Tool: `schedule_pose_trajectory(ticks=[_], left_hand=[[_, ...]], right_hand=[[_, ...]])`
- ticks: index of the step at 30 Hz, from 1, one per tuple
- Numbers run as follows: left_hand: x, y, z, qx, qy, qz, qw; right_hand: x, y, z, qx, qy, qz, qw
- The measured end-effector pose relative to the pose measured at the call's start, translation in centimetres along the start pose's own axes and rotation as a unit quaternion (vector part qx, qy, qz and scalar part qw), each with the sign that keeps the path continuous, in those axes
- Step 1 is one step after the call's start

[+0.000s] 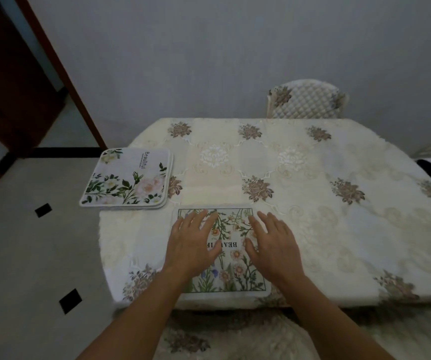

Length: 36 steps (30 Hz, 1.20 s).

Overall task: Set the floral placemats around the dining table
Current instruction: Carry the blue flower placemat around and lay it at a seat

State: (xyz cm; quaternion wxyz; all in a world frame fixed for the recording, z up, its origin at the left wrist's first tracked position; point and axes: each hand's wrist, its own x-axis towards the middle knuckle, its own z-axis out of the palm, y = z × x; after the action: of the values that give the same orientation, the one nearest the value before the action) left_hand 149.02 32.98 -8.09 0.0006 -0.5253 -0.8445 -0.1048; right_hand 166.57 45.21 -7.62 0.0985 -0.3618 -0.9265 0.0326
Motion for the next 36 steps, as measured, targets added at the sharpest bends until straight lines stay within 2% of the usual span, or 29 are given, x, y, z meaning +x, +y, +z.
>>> schedule_pose_trajectory(ticks=[8,15,21,27,31,36], left_hand=[[-0.4,1.3,-2.1,-0.003,0.043,-0.011,0.999],[-4.4,-1.8,-2.6,0.021,0.033,-0.102,0.994],[-11.7,-6.5,-4.5,0.048,0.040,-0.238,0.969],[-19.0,-11.6,-7.6,0.067,0.078,-0.346,0.933],[-23.0,-15.3,-8.7,0.066,0.099,-0.392,0.912],[-26.9,-20.5,-8.6,0.060,0.099,-0.413,0.903]], right_hand=[[0.1,-1.9,-1.2,0.018,0.028,-0.043,0.999],[0.8,-5.5,0.9,0.047,-0.015,-0.121,0.991],[0.7,-13.1,1.8,0.079,-0.027,-0.233,0.969],[0.5,-22.2,1.9,0.128,-0.030,-0.330,0.935],[-0.3,-27.8,2.4,0.143,-0.031,-0.370,0.917],[-0.9,-34.7,4.2,0.153,-0.019,-0.394,0.906]])
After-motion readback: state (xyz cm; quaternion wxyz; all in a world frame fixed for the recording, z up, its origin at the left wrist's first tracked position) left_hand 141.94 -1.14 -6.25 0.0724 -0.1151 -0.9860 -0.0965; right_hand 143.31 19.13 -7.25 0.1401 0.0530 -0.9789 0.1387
